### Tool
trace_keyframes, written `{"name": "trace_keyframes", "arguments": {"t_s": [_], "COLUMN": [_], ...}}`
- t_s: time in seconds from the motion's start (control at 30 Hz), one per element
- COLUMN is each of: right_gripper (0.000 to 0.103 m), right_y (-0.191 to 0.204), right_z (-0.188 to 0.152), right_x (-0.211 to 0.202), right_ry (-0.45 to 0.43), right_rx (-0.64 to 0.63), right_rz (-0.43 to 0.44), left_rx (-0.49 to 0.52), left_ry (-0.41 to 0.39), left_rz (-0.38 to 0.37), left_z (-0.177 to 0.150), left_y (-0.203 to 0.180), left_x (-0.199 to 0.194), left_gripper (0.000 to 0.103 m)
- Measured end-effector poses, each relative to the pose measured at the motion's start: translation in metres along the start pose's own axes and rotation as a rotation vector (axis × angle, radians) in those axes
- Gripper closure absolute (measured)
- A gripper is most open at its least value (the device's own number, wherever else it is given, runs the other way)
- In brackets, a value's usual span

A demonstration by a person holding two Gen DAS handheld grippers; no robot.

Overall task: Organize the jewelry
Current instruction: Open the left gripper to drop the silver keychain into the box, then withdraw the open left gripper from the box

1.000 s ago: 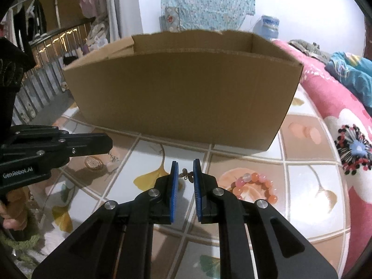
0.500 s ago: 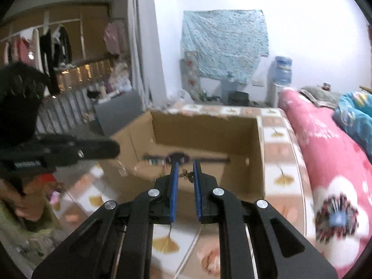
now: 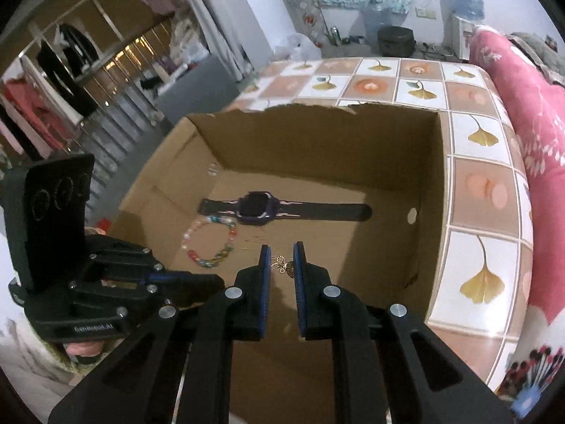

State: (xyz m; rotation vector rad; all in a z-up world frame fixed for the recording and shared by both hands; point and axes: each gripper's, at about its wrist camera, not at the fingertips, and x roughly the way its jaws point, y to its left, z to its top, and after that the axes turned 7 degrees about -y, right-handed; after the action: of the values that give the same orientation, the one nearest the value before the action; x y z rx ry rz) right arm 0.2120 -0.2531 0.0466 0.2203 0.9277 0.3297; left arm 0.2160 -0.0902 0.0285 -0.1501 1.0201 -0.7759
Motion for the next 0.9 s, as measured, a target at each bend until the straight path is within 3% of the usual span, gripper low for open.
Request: {"name": "trace_keyframes", "arguments": {"t_s": [0.07, 0.13, 0.17, 0.47, 0.67, 0.9], "right_gripper": [0.089, 0.088, 0.087, 0.084, 0.083, 0.065], "right_y": [0.001, 0.0, 0.0, 0.004, 0.006, 0.009], "right_z": [0.0, 0.001, 0.001, 0.007, 0.006, -0.02], "right_x": [0.006, 0.007, 0.006, -0.012, -0.049, -0.116], "right_ry": [0.011, 0.019, 0.019, -0.053, -0.166, -0.326], "right_rx": [-0.02, -0.03, -0.034, -0.065, -0.063, -0.028], "right_rz": [-0.021, -0.03, -0.038, -0.062, -0.037, 0.026], "left_rx": [-0.004, -0.013, -0.016, 0.004, 0.084, 0.202], "left_ry": [0.02, 0.023, 0.021, -0.012, -0.14, -0.255], "left_rz": [0.012, 0.027, 0.032, 0.063, 0.104, 0.085], "left_z": [-0.001, 0.0, 0.0, 0.0, -0.001, -0.024], "left_y": [0.001, 0.004, 0.006, 0.003, -0.014, -0.041], "left_x": [0.006, 0.009, 0.009, 0.0, -0.036, -0.088], "left_gripper": [0.097, 0.079, 0.077, 0.075, 0.061, 0.028]}}
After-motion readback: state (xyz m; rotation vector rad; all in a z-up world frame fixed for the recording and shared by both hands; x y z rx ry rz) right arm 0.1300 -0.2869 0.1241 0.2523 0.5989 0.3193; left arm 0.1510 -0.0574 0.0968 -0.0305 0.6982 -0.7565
